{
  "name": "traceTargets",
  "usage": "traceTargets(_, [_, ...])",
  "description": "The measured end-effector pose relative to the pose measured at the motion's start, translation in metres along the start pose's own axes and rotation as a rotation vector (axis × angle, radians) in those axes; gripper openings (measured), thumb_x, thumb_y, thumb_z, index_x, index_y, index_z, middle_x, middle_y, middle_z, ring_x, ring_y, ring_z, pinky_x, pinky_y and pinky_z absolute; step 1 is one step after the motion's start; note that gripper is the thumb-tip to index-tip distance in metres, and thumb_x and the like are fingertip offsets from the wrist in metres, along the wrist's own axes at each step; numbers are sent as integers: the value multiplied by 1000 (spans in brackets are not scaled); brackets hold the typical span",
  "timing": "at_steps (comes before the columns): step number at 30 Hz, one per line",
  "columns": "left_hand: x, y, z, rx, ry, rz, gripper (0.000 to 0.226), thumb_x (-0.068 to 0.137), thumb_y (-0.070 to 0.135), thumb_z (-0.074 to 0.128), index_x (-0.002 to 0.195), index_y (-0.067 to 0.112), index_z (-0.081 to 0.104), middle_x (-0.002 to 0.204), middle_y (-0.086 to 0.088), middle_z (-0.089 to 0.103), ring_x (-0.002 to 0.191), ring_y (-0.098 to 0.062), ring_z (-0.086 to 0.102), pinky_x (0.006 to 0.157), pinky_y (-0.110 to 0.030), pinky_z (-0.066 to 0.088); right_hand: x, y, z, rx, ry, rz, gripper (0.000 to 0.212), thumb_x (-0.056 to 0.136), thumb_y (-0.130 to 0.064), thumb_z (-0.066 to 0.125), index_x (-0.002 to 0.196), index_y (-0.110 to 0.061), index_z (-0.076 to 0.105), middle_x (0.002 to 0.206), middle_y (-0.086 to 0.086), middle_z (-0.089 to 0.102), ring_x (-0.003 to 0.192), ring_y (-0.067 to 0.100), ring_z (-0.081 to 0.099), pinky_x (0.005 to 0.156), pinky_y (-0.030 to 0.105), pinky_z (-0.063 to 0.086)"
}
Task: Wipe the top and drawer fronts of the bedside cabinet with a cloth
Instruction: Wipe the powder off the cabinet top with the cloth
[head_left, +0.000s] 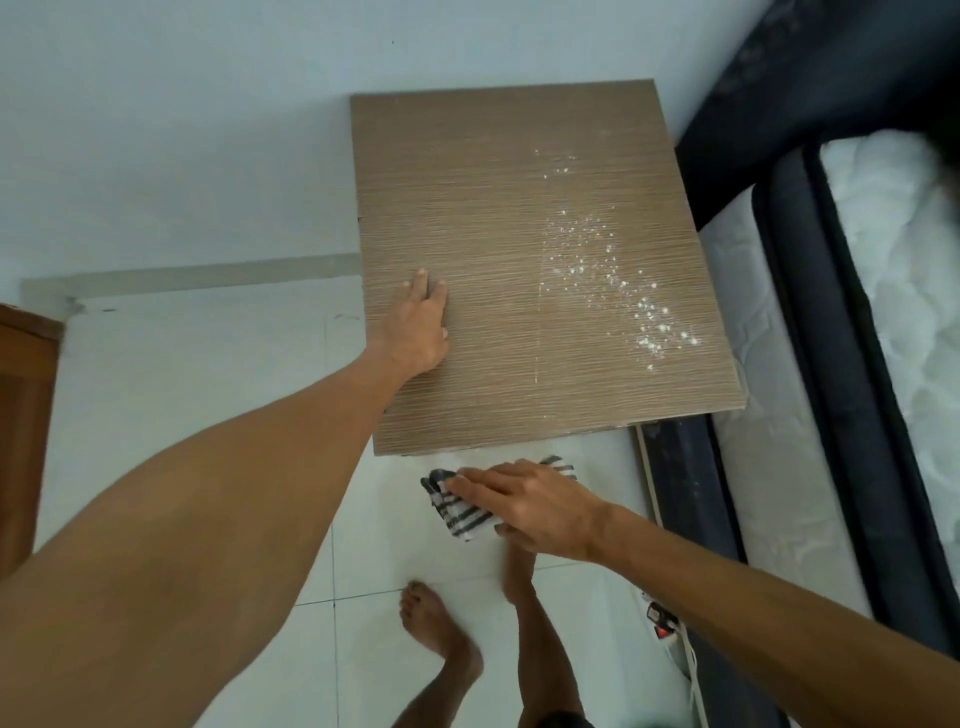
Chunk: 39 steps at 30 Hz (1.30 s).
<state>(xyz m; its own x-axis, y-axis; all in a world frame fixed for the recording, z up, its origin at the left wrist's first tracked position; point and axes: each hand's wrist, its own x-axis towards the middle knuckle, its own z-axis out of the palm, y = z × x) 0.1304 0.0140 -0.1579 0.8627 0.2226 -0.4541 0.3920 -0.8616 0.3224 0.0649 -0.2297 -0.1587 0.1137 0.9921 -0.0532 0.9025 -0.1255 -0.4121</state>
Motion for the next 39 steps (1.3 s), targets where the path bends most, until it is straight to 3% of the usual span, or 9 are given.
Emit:
traceTargets(3, [10, 11, -1, 56, 29, 19, 66, 99, 21, 48, 153, 9, 14, 162, -15, 3, 149, -34, 4, 120, -44, 14, 0, 32, -32, 50, 95, 76, 83, 69, -11, 82, 141, -6, 42, 129, 18, 61, 102, 32, 67, 87, 43, 57])
traceTargets(8, [41, 35, -9, 38, 61, 11, 68, 95, 23, 53, 151, 10, 18, 161, -15, 7, 148, -35, 10, 116, -51, 25, 41, 127, -107, 58, 248, 211, 69, 77, -2, 73, 140, 0, 46, 128, 23, 60, 92, 36, 68, 76, 43, 57])
traceTargets(12, [69, 49, -20, 33, 39, -73, 68, 98, 31, 48, 153, 13, 13, 163, -10, 2, 149, -31, 6, 118, -51, 21, 88, 212, -147, 9, 283, 268, 62, 86, -5, 62, 145, -5, 40, 132, 19, 58, 90, 32, 65, 75, 39, 57])
traceTargets(17, [90, 61, -25, 53, 41, -126, 72, 98, 33, 47, 154, 14, 7, 164, -7, -3, 150, -31, 4, 115, -52, 24, 144, 296, -174, -110, 268, 275, 54, 94, -11, 53, 146, -5, 38, 127, 22, 59, 91, 35, 65, 80, 44, 56])
traceTargets(23, [95, 63, -17, 54, 50, -147, 74, 99, 33, 46, 154, 11, 2, 163, -9, -5, 149, -35, 1, 117, -54, 19, 187, 357, -180, -143, 134, 399, 63, 95, -21, 53, 151, -12, 26, 150, 17, 37, 124, 37, 49, 103, 50, 43])
traceTargets(26, [96, 62, -15, 47, 52, -138, 73, 99, 31, 45, 154, 11, 2, 163, -10, -5, 149, -35, -1, 116, -55, 18, 188, 378, -170, -176, -85, 505, 80, 91, -62, 45, 155, -29, 11, 163, 12, 9, 146, 38, 14, 116, 56, 20])
traceTargets(29, [95, 61, -14, 49, 44, -144, 74, 99, 31, 46, 154, 12, 1, 163, -9, -7, 149, -35, -2, 117, -56, 16, 188, 383, -156, -140, -138, 636, 83, 82, -84, 20, 151, -47, -4, 163, 9, -13, 145, 44, -13, 111, 68, -3])
traceTargets(33, [95, 61, -16, 55, 34, -147, 74, 98, 31, 46, 154, 12, 1, 163, -8, -7, 149, -34, -2, 118, -56, 18, 178, 364, -131, -270, -12, 616, 78, 86, -79, 4, 153, -40, -7, 162, 15, -11, 147, 38, -13, 115, 63, -6])
traceTargets(39, [90, 64, -23, 47, 10, -131, 74, 98, 26, 46, 154, 11, 1, 163, -8, -7, 149, -33, -2, 117, -54, 16, 148, 317, -103, -308, 22, 518, 77, 93, -69, 1, 156, -25, -1, 161, 22, -7, 149, 35, -8, 118, 57, -3])
